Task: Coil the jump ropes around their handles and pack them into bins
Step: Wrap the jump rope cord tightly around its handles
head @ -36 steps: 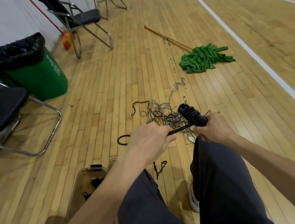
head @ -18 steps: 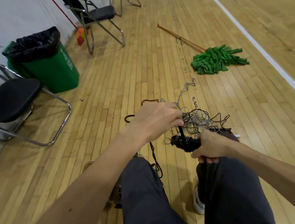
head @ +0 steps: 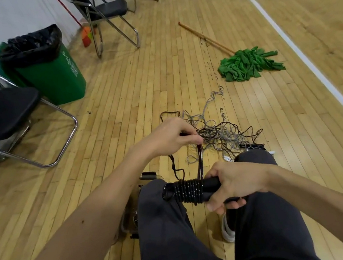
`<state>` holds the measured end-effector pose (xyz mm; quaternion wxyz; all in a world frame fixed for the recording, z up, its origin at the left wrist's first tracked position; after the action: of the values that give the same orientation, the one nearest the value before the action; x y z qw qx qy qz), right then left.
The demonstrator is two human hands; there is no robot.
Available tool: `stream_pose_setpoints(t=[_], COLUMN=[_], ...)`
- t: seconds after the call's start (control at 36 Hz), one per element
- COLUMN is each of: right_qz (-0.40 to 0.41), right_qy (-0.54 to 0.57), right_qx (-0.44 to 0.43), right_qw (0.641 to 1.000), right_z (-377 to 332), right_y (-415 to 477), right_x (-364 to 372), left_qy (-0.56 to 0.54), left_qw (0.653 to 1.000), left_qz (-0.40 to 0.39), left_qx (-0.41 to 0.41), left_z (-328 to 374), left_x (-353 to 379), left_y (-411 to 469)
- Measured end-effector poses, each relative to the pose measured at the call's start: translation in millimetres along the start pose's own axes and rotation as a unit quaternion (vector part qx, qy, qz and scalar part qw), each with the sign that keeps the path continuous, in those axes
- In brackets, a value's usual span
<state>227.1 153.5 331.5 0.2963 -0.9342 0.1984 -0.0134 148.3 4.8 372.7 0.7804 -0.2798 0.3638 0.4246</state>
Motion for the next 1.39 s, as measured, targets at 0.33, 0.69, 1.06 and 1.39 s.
stream_pose_setpoints(t=[0.33, 0.69, 1.06, 1.39], right_qz=[0.123, 0.189, 0.389, 0.451], right_qy=[0.038, 0.140, -0.032, -0.079], right_qx=[-0.107, -0.092, -0.054, 0.002], right_qw=[0.986, 0.968, 0.919, 0.889], right_z=[-37, -34, -11, 30], right_y=[-24, -33, -22, -9], right_x=[-17, -59, -78, -98], left_qy=[-0.247, -0.394, -0.409, -0.066], left_qw=[0.962, 0.916, 0.903, 0.991], left_qz=[-0.034, -0.006, -0.079, -0.022], left_qx=[-0.110, -0.081, -0.107, -0.115], left_z=[-36, -14, -13, 16], left_x=[39, 69, 75, 80], left_y=[-22, -54, -65, -57])
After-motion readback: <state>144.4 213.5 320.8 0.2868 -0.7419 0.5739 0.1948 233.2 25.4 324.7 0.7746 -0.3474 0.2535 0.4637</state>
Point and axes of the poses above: each hand's wrist, its own y-axis towards the middle knuckle, its own x-axis out of the palm, z = x × y, the point moved 4 cm from there along y, towards the middle knuckle, and after that the axes turned 2 degrees about x, right-handed, at the moved point
